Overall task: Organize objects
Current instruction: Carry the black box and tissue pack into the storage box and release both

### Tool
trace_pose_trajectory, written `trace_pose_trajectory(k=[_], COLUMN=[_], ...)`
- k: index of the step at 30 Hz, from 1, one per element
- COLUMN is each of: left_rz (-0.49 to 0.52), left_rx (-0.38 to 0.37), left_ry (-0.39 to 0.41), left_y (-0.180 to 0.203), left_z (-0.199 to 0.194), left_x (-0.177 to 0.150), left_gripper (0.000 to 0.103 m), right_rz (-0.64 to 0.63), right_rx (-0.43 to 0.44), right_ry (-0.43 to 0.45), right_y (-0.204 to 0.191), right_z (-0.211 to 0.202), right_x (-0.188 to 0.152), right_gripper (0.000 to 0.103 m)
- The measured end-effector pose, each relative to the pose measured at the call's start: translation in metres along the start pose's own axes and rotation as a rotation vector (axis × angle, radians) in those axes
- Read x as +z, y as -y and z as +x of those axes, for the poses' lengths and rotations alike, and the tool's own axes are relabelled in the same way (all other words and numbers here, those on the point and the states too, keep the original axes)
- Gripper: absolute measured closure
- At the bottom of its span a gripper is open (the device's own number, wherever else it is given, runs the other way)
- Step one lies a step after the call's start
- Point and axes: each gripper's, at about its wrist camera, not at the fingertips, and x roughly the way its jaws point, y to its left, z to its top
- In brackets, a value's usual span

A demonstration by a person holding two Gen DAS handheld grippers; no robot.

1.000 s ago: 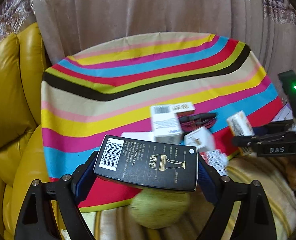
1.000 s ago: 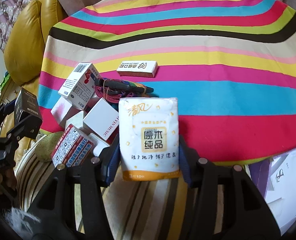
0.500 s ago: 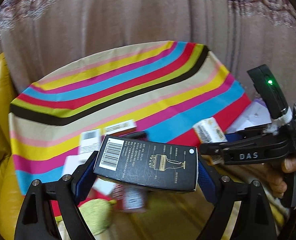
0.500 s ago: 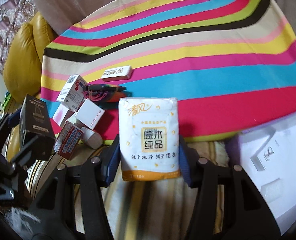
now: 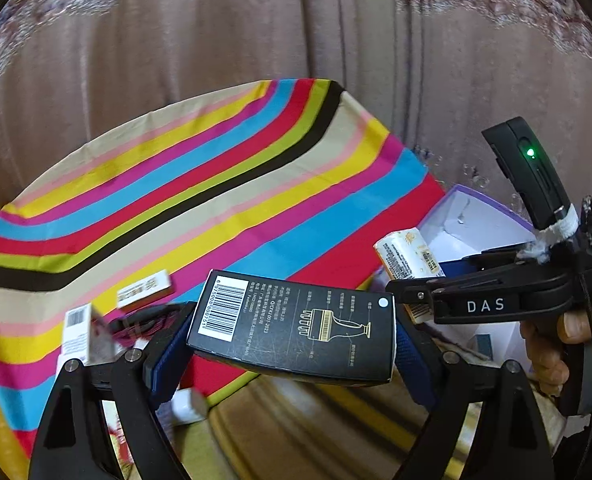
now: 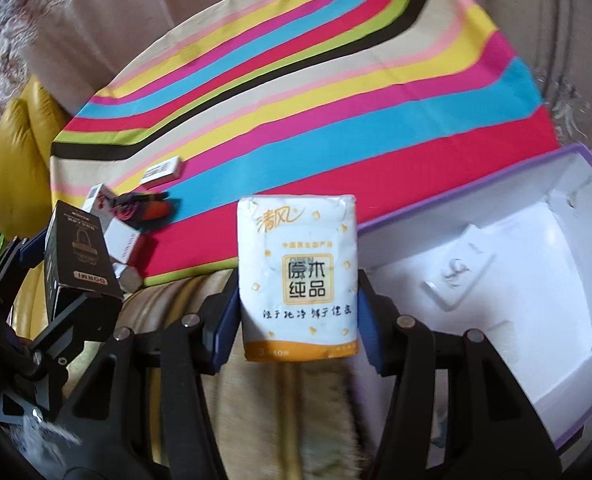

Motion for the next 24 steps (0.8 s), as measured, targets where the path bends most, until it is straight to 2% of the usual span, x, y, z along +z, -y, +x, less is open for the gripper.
trace_pose_trajectory(k=[12,24], left_rz=[0.071,0.159], left_rx=[-0.110,-0.189], left_ry=[-0.010,-0.007], left_y=[0.051,0.097], left_z=[0.024,0.040], left_x=[0.021,0.037], left_gripper=[0.014,0.013], right_rz=[0.113,0.173], right_rx=[-0.146,-0.244], right_ry=[0.051,0.101], right_y=[0.073,0.112], right_z=[-0.027,-0.047], right_x=[-0.003,0.003], right_gripper=[0.046,0.046])
